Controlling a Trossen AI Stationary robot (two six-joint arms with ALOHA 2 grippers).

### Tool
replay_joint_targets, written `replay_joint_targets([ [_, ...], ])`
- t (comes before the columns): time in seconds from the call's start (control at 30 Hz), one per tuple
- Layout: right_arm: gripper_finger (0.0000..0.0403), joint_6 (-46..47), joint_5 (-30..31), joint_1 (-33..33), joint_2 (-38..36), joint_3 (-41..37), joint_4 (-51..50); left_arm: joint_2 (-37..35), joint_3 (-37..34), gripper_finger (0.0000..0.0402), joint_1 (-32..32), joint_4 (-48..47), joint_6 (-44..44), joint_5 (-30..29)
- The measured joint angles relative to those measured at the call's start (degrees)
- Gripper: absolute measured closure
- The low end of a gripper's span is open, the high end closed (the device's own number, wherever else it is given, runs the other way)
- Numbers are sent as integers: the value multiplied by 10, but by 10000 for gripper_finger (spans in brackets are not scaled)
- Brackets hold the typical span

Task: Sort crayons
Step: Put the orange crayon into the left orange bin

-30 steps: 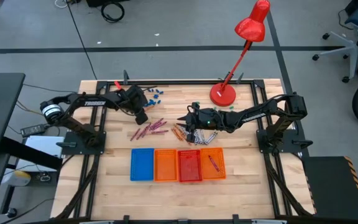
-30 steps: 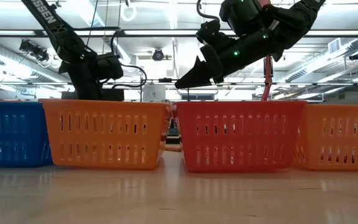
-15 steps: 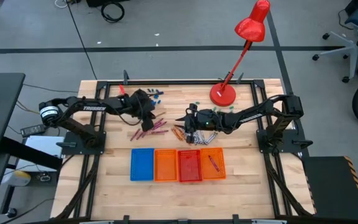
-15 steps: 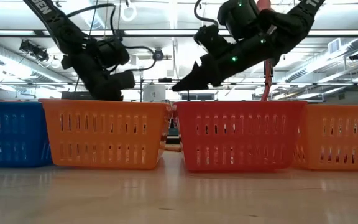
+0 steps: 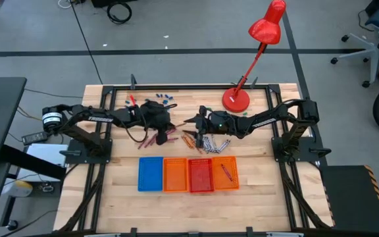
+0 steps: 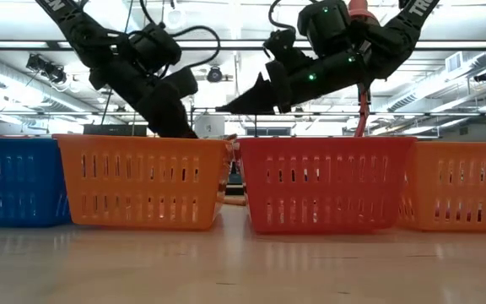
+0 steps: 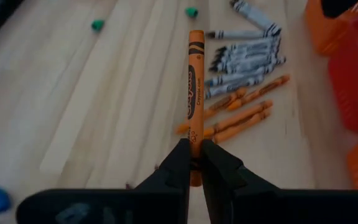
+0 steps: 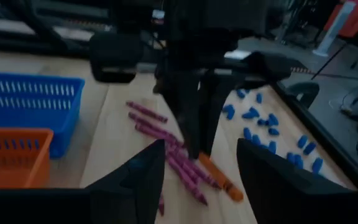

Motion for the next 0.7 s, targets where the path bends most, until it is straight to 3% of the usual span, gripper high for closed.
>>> replay_joint_targets([
  [0.47, 187, 24, 0, -11, -6, 0, -13, 0, 0, 369, -44, 52, 29, 0],
  [0.7, 188, 46, -52, -1, -79, 0, -67, -1, 0, 369, -73, 53, 29, 0],
])
